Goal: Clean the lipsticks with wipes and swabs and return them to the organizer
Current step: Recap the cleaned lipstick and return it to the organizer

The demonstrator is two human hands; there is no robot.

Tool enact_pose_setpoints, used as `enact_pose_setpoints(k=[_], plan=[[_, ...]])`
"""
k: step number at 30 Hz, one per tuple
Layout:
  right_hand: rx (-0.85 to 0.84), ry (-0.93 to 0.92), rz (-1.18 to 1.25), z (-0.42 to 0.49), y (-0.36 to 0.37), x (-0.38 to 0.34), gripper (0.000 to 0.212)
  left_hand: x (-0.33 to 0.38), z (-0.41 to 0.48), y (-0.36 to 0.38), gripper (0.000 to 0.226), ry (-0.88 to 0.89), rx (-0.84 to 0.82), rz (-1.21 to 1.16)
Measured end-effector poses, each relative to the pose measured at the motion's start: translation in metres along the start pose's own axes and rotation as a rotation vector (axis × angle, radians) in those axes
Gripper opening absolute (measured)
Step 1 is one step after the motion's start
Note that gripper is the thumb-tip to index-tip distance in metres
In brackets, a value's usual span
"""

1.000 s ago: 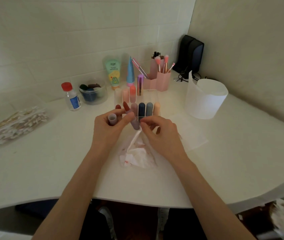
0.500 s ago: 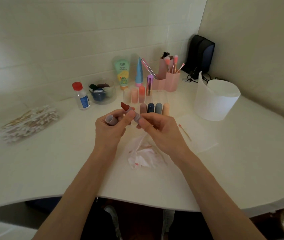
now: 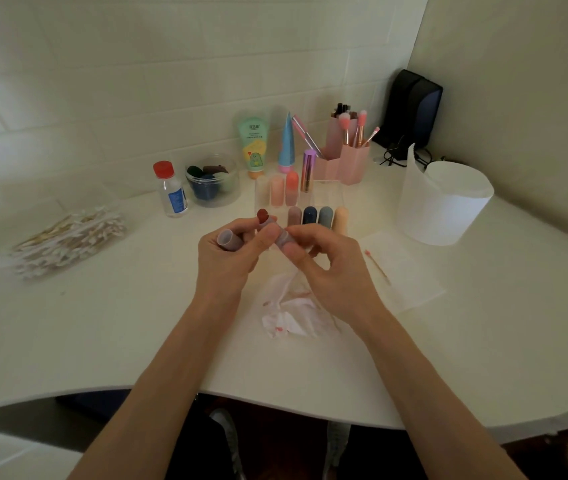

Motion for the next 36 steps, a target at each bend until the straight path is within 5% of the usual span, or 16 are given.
enact_pose_setpoints(k=[6, 15, 18, 23, 36], plan=[[0.127, -0.035, -0.063, -0.003, 0.007, -0.001, 0.03, -0.001, 0.001, 0.001, 0.039, 0.015, -0.003, 0.023], [0.268, -0.077, -0.1, -0.005, 0.001, -0.004, 0.024, -0.002, -0.002, 0.004, 0.041, 0.001, -0.078, 0.161], [0.32, -0.063, -0.049, -0.007, -0.008, -0.003, 0.018, -0.002, 0.001, 0.008, 0.033, -0.089, -0.134, -0.048], [0.362, -0.058, -0.088, -0.012, -0.016, 0.001, 0.023, -0.001, -0.004, 0.007, 0.034, 0.068, -0.21, 0.175], [0.378, -0.189, -0.341, -0.012, -0.016, 0.01, 0.03, -0.001, -0.004, 0.004, 0.018, 0.125, -0.154, 0.218]])
Point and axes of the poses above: each hand's wrist, its own z-axis towards the middle knuckle, its own y-axis out of the palm, x = y × z, the point moved 1 cm from there along z, towards the middle knuckle, and after that the axes turned 13 degrees about -x, right-handed, at the moved point
